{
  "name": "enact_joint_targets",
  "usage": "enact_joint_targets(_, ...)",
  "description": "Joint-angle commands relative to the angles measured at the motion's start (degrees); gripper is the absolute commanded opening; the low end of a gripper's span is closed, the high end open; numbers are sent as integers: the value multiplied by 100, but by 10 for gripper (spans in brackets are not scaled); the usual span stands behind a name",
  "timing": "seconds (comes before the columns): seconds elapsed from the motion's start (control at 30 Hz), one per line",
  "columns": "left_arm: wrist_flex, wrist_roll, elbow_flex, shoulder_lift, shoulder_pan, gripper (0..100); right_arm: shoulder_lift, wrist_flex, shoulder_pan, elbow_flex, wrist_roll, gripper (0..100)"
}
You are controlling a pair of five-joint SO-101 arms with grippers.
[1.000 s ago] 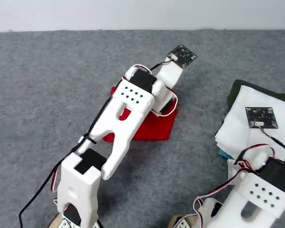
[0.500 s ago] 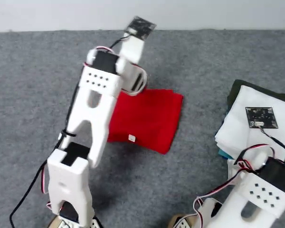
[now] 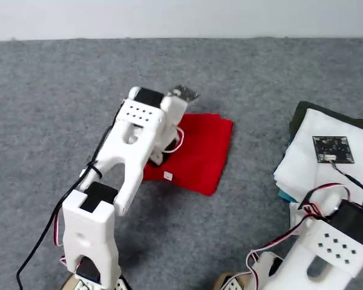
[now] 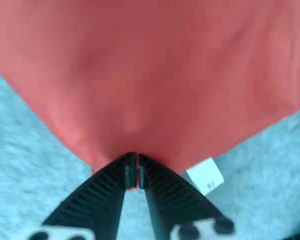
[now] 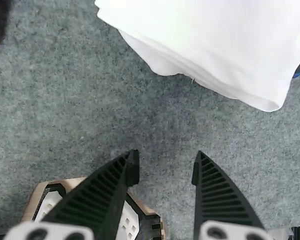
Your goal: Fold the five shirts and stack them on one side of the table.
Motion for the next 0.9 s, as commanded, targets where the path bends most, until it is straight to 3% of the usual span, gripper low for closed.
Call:
enact_joint_targets(0.0, 149, -35, 532, -123, -26, 15, -75, 189, 31, -35, -18, 177)
enact_joint_targets(0.17, -26, -35, 769, -105, -281, 15, -75, 189, 31, -35, -18, 177)
enact_joint_targets(0.33, 176, 44, 92, -220, -308, 15, -75, 180, 22, -62, -18, 177)
enact_joint_targets(0.47, 176, 325, 57, -1134, -431, 15, -22, 57, -136, -88, -18, 177)
enact_joint_targets(0.7, 167, 211, 558, -3138, -1143, 15, 286, -708, -1490, -88, -158, 180)
enact_joint_targets(0.87, 167, -273, 1270, -4220, -2066, 15, 1543, -1024, -2545, -571, -1178, 180)
